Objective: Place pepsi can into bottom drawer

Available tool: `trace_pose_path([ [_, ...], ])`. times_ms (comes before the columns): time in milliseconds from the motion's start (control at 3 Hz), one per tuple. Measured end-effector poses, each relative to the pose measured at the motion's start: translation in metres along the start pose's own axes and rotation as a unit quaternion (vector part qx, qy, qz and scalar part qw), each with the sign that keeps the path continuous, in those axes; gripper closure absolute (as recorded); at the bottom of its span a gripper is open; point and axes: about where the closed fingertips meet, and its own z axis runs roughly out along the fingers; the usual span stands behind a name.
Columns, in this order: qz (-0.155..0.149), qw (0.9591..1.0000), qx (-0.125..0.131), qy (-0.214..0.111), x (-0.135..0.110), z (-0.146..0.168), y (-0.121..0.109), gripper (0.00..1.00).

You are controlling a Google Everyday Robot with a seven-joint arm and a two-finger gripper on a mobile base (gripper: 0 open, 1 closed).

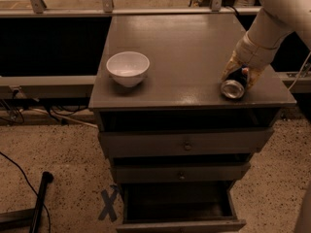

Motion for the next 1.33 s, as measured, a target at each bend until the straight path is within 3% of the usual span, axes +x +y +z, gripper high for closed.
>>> trace_pose_path([
  [333,-0.025,0.9945,0.101,0.013,-0.018,-0.048,-0.004,1.00],
  [667,-0.064,0.9733,0.219,0.026,-0.046,-0.115,0.006,1.00],
  [1000,-0.087,0.9418,0.324,0.020,-0.086,-0.150,0.005,1.00],
  [1333,-0.066,0.9315,0.357,0.010,-0.101,-0.163,0.024,1.00],
])
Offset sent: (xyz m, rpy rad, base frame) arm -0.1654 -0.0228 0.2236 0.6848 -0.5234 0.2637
